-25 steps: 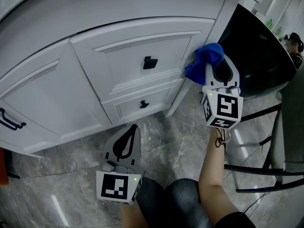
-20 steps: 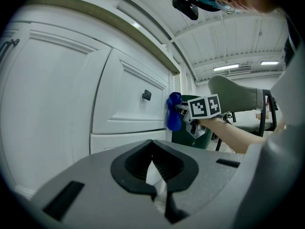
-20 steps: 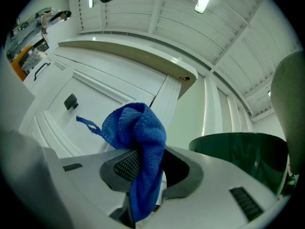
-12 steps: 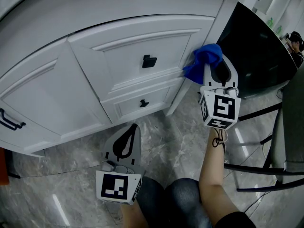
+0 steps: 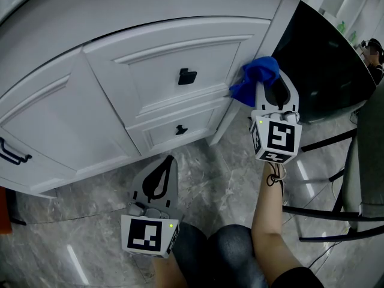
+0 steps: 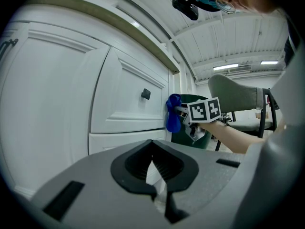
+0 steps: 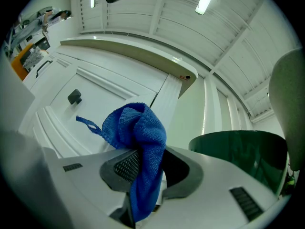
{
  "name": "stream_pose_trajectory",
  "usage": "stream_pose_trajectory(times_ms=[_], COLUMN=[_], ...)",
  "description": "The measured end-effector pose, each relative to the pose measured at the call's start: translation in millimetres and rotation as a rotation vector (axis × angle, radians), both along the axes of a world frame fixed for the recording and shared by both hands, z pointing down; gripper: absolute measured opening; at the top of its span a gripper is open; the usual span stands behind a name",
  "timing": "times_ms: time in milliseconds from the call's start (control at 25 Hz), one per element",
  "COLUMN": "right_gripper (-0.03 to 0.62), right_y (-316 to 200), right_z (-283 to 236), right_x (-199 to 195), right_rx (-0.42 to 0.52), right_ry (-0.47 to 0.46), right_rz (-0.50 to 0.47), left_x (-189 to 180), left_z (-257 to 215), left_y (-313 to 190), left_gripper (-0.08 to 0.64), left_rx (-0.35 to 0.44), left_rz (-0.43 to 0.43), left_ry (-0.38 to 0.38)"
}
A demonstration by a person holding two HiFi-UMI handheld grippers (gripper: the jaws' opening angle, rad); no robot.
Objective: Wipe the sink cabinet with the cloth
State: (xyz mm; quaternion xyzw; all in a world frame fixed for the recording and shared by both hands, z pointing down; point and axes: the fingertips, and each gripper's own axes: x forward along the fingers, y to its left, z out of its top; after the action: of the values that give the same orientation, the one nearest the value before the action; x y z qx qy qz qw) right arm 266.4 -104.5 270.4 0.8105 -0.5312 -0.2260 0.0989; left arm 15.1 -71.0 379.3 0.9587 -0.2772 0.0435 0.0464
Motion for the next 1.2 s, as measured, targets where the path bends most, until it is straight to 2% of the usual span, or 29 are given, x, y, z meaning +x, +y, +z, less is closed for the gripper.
stream_pose_trajectory(times_ms=[280, 520, 680, 880, 1040, 1200], right_gripper=[0.115, 0.115, 0.115, 0.115, 0.115, 0.115], right_y=[0.0, -0.9, -0.6, 8.0, 19.5, 5.9], right_z=[5.5, 10.5, 16.5, 20.7, 34.2, 55.6], right_x=[0.3, 0.1, 0.3, 3.2, 8.1, 5.7], right_rx=[-0.002, 0.009, 0.05, 0.103, 0.112, 0.125], right_ry=[-0.001, -0.011, -0.021, -0.039, -0.028, -0.009], right_rz=[-0.003, 0.004, -0.005, -0.02, -0.006, -0.013], left_x=[0.8, 7.6, 22.3, 33.1, 34.5, 25.2], left_z=[0.7, 5.0, -1.3, -19.0, -19.5, -6.2], left_y=[0.1, 5.0, 17.9, 31.7, 55.2, 57.0], left_gripper=[0.003, 0.003, 0.003, 0.003, 0.003, 0.003], left_rx=[0.001, 0.022, 0.018, 0.14, 0.14, 0.156], left_rz=[-0.001, 0.021, 0.093, 0.18, 0.246, 0.241], left_ry=[-0.008, 0.029, 0.094, 0.034, 0.05, 0.059])
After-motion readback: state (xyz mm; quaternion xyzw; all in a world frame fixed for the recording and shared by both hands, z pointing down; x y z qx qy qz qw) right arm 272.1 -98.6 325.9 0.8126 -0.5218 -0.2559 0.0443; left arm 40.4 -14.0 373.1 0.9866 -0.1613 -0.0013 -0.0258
